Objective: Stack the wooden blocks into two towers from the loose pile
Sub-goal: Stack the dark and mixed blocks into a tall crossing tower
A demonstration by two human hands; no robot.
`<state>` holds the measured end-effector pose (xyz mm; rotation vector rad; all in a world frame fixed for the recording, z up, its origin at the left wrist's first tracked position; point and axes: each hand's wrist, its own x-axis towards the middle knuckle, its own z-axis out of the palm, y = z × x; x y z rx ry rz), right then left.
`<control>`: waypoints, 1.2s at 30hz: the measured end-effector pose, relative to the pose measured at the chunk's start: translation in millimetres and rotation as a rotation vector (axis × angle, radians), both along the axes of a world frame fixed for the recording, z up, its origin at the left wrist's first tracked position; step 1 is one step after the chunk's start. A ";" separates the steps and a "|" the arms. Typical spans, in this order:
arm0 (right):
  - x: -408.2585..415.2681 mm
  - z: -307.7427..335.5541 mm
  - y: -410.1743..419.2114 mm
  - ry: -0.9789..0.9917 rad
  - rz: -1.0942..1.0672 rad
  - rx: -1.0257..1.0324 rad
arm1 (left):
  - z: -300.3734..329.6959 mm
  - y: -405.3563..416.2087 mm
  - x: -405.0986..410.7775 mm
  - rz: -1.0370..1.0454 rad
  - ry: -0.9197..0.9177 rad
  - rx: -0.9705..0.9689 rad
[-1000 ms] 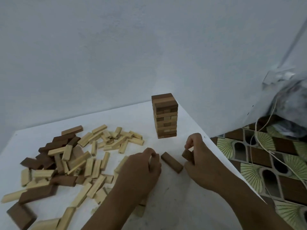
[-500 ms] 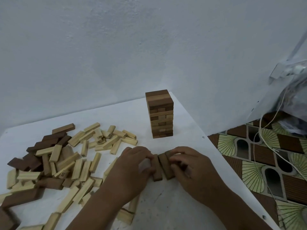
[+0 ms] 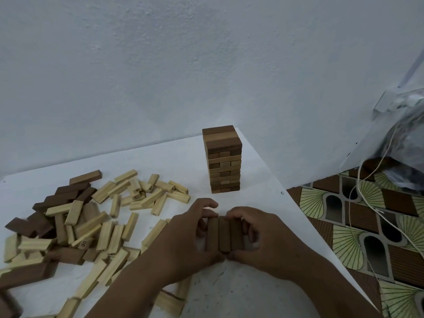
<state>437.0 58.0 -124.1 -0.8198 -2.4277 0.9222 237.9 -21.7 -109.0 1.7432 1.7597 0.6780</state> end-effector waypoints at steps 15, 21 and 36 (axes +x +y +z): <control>-1.8 35.8 2.9 0.017 -0.010 0.024 | 24.2 1.7 -12.7 -0.048 -0.010 0.216; -13.7 103.2 31.7 0.057 -0.001 0.103 | 88.2 25.5 -23.9 -0.031 0.005 0.362; -47.2 161.2 117.7 -0.031 0.034 0.030 | 134.6 104.4 -45.5 0.061 -0.057 0.266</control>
